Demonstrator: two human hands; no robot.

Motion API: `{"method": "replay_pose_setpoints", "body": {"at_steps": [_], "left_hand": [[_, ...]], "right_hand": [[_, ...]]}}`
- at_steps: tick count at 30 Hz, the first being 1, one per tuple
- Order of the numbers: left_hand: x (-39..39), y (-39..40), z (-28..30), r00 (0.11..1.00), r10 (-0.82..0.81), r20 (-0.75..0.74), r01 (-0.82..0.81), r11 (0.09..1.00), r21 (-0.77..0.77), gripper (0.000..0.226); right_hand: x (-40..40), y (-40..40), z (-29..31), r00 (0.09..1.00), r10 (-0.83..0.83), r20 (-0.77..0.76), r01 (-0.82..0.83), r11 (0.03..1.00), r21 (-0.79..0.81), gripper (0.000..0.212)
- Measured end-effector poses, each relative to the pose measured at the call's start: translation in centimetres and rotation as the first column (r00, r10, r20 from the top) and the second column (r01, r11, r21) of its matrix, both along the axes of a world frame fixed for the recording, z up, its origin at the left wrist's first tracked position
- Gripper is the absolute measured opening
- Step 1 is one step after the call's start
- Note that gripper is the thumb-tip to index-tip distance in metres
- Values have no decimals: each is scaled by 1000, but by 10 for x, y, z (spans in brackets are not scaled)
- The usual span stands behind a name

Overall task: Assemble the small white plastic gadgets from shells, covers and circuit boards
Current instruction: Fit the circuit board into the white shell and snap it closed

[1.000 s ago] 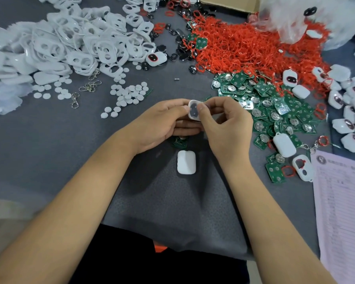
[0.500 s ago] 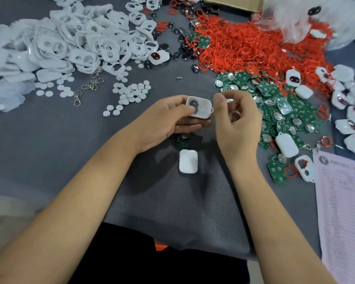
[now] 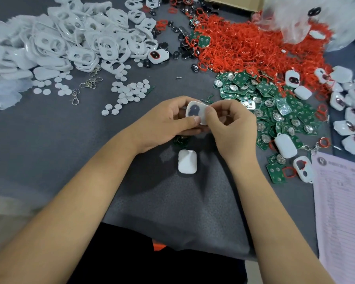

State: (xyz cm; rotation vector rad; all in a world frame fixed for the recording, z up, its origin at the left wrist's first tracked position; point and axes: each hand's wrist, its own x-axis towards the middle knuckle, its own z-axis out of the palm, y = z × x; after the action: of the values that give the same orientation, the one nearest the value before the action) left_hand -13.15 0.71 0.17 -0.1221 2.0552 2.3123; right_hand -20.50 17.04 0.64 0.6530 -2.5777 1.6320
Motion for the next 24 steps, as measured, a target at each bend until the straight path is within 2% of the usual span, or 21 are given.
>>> {"method": "replay_pose_setpoints", "body": {"at_steps": [11,13,15,18,21,24], "left_hand": [[-2,0,-1,998,59,2,-59,998,27,26],[-1,0,-1,998,59,-6,-59,998,32,27],[-1,0,0,997,78,-5,-78,996,46,27],[-2,0,1,993,120,-10,-119,990,79,24],[-2,0,1,979,199,-34,-194,976,102,15],[-3,-1,1,958,280,-55,-275,958,87,8]], "right_hand": [[2,1,3,998,39,-42,-39,999,1,6],[2,1,3,998,45,-48,-45,999,3,11],[3,2,2,998,42,-38,-43,999,-26,15],[4,3,3,998,42,-52,-45,997,-59,11],[5,5,3,992,88,-90,-90,996,-16,4],[6,6,1,975,164,-150,-148,983,109,5]]}}
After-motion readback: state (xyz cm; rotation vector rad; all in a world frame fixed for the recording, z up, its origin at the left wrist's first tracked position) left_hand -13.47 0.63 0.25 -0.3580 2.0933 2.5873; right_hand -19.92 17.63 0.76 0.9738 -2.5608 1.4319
